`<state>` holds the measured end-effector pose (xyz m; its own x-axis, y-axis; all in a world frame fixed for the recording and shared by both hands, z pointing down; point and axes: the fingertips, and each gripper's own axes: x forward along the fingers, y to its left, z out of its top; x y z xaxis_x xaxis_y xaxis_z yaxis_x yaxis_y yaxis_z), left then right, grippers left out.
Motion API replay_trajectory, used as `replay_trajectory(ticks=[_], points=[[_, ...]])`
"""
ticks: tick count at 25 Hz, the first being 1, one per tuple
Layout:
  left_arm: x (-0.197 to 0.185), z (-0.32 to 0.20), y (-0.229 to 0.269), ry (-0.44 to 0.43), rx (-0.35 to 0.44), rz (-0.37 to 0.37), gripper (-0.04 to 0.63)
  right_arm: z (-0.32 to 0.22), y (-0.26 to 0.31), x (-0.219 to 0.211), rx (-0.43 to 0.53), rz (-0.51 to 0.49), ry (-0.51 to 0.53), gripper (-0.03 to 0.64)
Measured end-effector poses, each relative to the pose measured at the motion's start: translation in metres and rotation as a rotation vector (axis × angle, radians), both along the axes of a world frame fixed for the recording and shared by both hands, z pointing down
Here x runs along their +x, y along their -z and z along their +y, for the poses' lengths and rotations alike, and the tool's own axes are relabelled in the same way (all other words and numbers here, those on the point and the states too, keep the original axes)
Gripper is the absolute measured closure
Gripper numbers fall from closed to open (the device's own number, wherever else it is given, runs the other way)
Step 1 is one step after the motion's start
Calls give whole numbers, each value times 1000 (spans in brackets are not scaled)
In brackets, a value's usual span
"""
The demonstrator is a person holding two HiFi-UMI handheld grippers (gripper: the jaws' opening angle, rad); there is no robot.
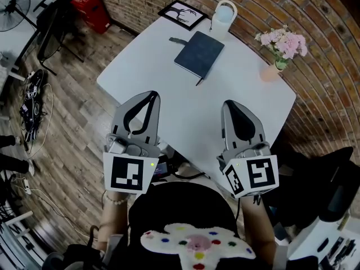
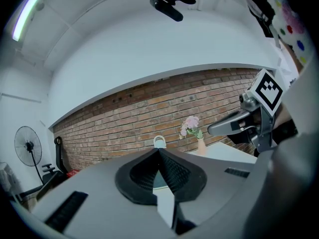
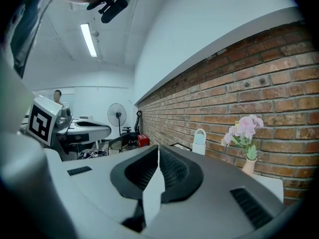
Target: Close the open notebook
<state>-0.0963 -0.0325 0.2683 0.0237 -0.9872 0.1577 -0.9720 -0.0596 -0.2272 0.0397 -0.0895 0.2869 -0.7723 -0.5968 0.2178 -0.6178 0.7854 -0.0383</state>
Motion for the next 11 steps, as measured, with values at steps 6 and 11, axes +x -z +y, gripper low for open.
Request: replay_trajectory(ticks=[6,11], points=[[-3,2,-1,14,2,5,578,3,-3,-3,-3,6,11,578],[-6,2,-2,24,8,15,578,4,-5,-7,-2,12,21,578]])
